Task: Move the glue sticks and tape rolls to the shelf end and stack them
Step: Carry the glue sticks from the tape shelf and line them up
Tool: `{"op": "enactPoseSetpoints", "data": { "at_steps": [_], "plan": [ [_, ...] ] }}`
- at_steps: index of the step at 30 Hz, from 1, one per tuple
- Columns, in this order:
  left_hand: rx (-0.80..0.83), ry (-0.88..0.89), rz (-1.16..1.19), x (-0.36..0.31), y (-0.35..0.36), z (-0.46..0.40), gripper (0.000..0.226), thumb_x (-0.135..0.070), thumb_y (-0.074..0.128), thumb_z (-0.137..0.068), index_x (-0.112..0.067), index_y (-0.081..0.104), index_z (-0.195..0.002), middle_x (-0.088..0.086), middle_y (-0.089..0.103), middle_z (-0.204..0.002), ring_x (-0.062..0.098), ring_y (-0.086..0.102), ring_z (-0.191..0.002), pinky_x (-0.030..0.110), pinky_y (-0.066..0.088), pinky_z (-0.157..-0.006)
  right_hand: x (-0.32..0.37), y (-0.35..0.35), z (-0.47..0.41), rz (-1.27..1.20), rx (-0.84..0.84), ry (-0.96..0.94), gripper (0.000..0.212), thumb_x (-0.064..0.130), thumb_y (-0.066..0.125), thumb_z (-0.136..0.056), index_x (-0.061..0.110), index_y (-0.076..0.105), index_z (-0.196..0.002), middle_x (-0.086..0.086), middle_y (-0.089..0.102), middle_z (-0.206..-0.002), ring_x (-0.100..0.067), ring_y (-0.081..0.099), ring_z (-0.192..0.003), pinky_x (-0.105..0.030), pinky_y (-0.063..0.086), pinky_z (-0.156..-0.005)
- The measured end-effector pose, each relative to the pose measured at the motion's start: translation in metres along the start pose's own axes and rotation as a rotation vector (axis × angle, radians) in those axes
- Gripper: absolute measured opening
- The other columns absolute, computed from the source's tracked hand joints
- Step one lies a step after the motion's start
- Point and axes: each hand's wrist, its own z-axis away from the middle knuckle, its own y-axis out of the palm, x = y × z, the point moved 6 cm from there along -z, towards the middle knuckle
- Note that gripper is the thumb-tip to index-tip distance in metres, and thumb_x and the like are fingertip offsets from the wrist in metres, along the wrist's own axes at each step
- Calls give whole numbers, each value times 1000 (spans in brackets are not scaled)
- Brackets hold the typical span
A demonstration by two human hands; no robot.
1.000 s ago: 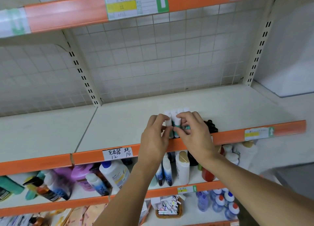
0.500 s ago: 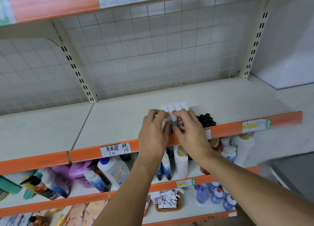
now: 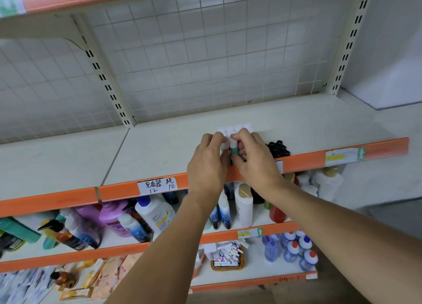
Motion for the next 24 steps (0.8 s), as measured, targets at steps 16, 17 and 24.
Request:
{"op": "enactPoseSetpoints", "data": {
  "at_steps": [16,17,24],
  "plan": [
    [267,-166,-619,-8,-37,25,58,-58,30,-100,-19,46,-138,3,52,-138,26,46,-128,38,36,-101,44,-49,4,531,136,-138,42,41,51,-96,18,55,-131,-4,51,-131,-27,52,-114,-38,42,-91],
    [289,-191,-632,-9,-39,28,59,-59,28,-100,-18,47,-138,4,51,-139,26,44,-129,39,35,-103,45,-50,3,535,170,-130,45,43,50,-96,18,54,-133,-5,50,-133,-28,51,-116,-38,41,-93],
    [408,-308,-739,-16,-67,29,67,-61,15,-100,-17,50,-134,7,55,-130,27,49,-120,39,38,-97,73,-46,-4,584,378,-176,54,57,41,-98,17,56,-131,-9,51,-134,-30,49,-121,-39,39,-93]
  ]
}}
